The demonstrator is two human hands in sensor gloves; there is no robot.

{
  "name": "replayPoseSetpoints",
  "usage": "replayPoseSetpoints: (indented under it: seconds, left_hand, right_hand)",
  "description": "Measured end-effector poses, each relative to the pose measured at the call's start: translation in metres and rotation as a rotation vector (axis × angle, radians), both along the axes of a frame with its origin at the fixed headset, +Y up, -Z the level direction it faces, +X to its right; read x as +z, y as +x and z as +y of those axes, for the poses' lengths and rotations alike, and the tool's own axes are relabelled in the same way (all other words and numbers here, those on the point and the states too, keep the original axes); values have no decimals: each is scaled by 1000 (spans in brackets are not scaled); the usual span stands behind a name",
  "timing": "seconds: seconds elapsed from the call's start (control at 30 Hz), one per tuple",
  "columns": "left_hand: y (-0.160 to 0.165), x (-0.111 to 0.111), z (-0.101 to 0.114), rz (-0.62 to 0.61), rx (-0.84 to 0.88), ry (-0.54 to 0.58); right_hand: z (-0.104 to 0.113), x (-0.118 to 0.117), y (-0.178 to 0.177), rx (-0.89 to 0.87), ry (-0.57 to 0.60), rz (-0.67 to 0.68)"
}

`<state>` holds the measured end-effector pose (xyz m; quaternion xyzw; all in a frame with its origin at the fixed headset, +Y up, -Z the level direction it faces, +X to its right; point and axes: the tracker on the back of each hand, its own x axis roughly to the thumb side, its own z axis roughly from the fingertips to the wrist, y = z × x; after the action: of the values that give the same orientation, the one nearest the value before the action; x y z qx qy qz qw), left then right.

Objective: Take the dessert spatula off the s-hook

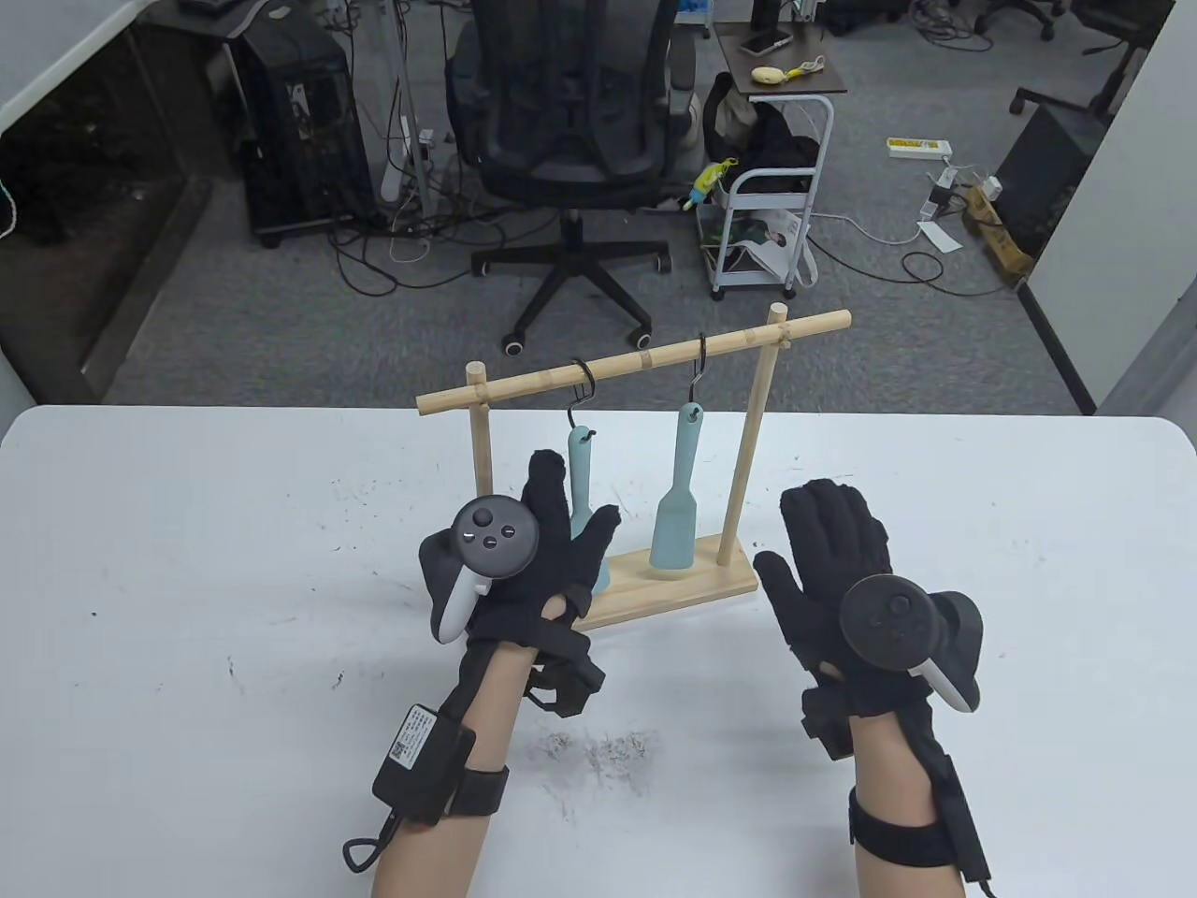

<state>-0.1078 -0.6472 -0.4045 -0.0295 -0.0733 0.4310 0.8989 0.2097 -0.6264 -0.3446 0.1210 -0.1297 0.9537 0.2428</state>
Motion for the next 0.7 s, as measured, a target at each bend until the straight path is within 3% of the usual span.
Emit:
replayPoseSetpoints:
  seconds: [0.4, 0.7]
  left_hand:
    - [2, -21, -13, 14, 146, -68]
    - [0, -23, -13, 42, 139, -71]
  right_hand:
    - [0, 0, 0, -6, -2, 7]
    - [1, 0, 0, -2, -5, 9]
